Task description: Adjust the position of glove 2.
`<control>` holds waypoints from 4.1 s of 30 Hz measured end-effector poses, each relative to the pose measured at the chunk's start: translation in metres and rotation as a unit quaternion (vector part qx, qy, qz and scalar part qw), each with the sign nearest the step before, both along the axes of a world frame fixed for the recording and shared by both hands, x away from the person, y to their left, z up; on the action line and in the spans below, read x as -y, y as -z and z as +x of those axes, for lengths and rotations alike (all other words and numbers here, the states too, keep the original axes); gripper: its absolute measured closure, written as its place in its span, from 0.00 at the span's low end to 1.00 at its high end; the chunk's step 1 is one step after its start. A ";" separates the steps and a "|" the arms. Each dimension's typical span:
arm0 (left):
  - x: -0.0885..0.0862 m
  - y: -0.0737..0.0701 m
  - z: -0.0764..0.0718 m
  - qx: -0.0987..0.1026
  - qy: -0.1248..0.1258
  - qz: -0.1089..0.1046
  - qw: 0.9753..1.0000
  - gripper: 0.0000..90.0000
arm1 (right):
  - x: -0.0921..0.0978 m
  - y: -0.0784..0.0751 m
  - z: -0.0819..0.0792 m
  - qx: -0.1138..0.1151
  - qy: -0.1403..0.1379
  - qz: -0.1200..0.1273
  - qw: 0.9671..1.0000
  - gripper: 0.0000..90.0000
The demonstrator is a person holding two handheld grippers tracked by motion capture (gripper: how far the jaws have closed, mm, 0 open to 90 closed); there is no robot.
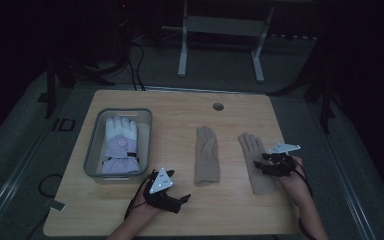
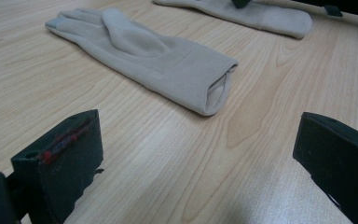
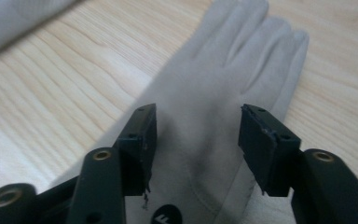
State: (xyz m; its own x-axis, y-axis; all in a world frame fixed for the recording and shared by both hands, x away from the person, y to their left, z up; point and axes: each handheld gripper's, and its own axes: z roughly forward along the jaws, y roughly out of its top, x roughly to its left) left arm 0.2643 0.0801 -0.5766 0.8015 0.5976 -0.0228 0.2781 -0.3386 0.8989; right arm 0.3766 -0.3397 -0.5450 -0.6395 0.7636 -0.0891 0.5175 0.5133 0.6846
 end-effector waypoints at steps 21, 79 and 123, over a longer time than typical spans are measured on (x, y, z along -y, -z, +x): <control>0.000 0.000 -0.001 0.003 -0.004 0.001 1.000 0.02 | -0.034 -0.017 -0.008 0.010 0.123 0.036 0.992 0.91; 0.000 0.000 -0.002 0.005 0.004 -0.001 1.000 0.02 | -0.190 -0.006 0.011 -0.028 0.137 0.122 0.983 0.95; -0.001 -0.003 -0.002 0.008 0.000 0.008 1.000 0.02 | -0.189 -0.016 0.012 -0.002 0.130 0.172 0.977 0.52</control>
